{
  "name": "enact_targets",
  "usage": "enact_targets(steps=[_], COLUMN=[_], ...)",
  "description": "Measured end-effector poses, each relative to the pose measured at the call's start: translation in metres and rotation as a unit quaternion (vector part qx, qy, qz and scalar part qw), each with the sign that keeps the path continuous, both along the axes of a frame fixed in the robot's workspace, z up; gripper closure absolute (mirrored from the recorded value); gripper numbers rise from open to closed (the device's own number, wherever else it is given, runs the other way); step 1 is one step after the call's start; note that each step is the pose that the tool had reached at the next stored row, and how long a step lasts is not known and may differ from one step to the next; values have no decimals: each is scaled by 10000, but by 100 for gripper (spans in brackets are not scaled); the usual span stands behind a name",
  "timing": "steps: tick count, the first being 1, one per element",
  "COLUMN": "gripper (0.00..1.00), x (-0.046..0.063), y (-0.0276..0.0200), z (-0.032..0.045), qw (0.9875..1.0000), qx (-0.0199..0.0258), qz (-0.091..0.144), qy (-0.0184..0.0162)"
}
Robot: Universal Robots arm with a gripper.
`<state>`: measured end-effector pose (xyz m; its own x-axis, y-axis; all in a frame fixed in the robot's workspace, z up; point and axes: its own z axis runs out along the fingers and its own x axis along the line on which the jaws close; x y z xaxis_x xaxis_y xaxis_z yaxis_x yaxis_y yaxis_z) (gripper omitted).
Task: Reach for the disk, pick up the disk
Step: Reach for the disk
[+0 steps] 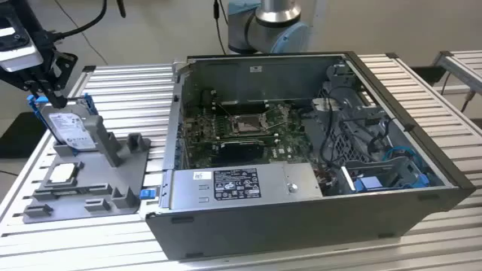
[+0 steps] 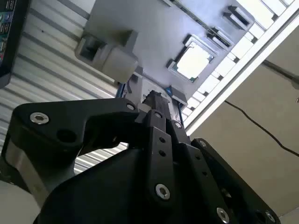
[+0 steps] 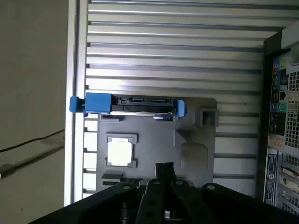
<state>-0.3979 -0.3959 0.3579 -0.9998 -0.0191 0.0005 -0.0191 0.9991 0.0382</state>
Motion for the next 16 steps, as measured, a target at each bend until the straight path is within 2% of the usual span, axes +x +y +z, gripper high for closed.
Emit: enact_targets(steps=[13, 16], gripper=[100, 100], x=[0, 0], y=[1, 37], z=[0, 0], qw=[10000, 10000], qx=[0, 0], qz=[0, -1], qy=[0, 0])
